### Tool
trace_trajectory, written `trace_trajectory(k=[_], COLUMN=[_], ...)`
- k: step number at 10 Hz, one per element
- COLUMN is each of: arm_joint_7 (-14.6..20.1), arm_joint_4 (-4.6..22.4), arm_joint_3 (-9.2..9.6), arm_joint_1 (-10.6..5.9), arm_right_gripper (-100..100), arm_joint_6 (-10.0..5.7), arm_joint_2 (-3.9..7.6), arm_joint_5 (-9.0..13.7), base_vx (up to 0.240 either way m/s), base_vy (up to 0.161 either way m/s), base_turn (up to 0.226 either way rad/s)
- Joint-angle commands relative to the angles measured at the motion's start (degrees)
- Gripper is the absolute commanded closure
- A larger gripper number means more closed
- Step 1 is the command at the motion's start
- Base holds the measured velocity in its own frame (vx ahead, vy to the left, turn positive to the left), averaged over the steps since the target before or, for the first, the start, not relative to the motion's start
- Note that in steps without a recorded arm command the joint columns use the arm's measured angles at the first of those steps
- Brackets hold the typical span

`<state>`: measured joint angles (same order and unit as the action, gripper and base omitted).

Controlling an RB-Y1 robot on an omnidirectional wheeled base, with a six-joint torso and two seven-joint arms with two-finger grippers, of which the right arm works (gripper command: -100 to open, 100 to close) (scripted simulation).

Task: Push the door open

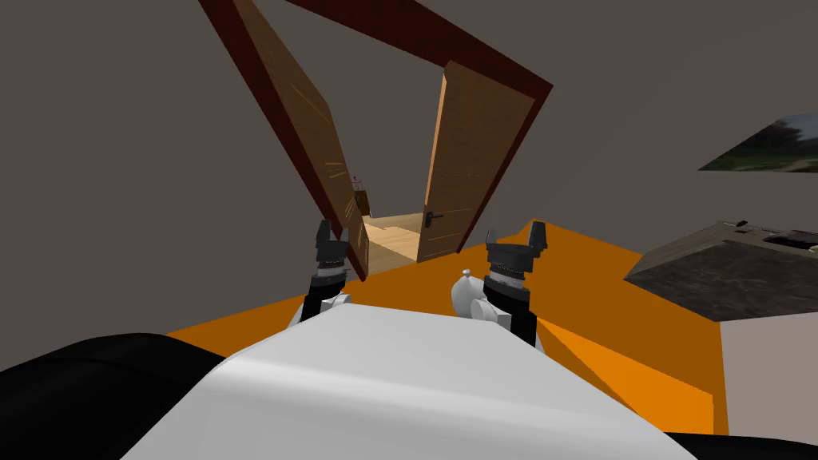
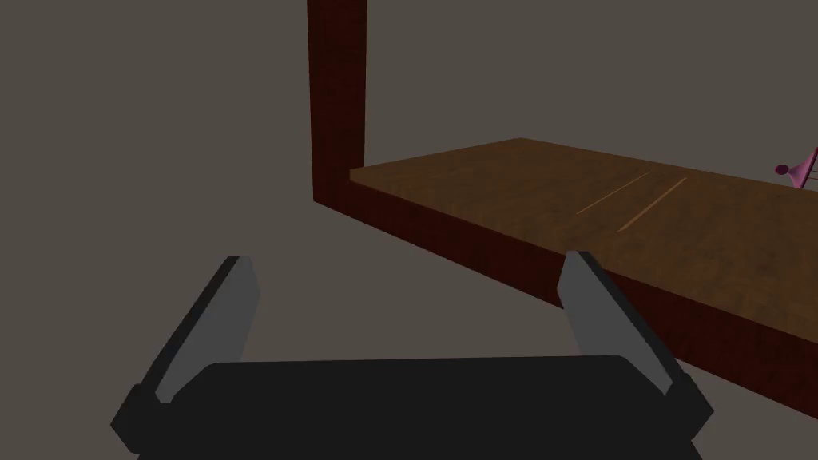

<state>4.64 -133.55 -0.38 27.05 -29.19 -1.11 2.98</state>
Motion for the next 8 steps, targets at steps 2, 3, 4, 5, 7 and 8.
trace_trajectory(k=[2,3,4,5,7,8], arm_joint_7=[-0.2,-0.3,-0.4,-0.5,-0.7,-0.7], arm_joint_4=[3.4,4.6,5.8,7.1,10.2,10.3], arm_joint_3=[0.37,0.49,0.63,0.76,1.11,1.11], arm_joint_1=[-1.80,-2.40,-3.08,-3.76,-5.45,-5.45], arm_right_gripper=[-100,-100,-100,-100,-100,-100], arm_joint_6=[0.57,0.76,0.97,1.19,1.72,1.72], arm_joint_2=[0.63,0.81,0.99,1.18,1.55,1.55], arm_joint_5=[-0.2,-0.2,-0.3,-0.4,-0.6,-0.6], base_vx=[0.115,0.094,0.092,0.087,0.072,0.073], base_vy=[-0.055,-0.082,-0.086,-0.079,-0.086,-0.055], base_turn=[0.044,0.046,0.035,0.046,0.044,0.024])
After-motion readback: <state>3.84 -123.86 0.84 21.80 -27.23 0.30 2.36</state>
